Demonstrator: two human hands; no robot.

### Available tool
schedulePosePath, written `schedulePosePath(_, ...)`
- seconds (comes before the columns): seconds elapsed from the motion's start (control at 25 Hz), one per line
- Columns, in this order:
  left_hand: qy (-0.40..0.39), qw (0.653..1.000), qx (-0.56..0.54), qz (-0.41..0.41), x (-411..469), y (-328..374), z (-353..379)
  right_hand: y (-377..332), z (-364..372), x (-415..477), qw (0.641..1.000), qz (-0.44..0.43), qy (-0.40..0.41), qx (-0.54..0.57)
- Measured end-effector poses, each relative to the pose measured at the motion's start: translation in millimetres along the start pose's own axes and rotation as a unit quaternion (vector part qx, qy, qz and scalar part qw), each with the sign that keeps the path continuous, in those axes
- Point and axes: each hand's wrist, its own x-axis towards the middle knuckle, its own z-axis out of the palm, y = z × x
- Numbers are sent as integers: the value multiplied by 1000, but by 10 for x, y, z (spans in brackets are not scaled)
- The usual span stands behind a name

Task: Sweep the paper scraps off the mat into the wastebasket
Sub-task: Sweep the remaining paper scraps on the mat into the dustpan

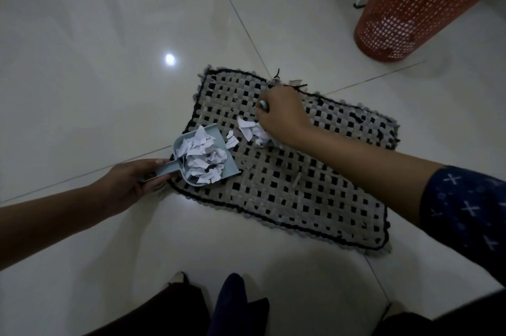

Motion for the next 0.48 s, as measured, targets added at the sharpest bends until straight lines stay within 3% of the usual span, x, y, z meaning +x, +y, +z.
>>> schedulePosePath(0.32, 19, 1000, 9, 3, 26, -2, 54, -377, 90, 16, 996, -26, -25, 79)
schedulePosePath(0.48, 23, 1000, 13, -7, 29, 9, 42, -361, -190, 220, 996, -19, 5, 86)
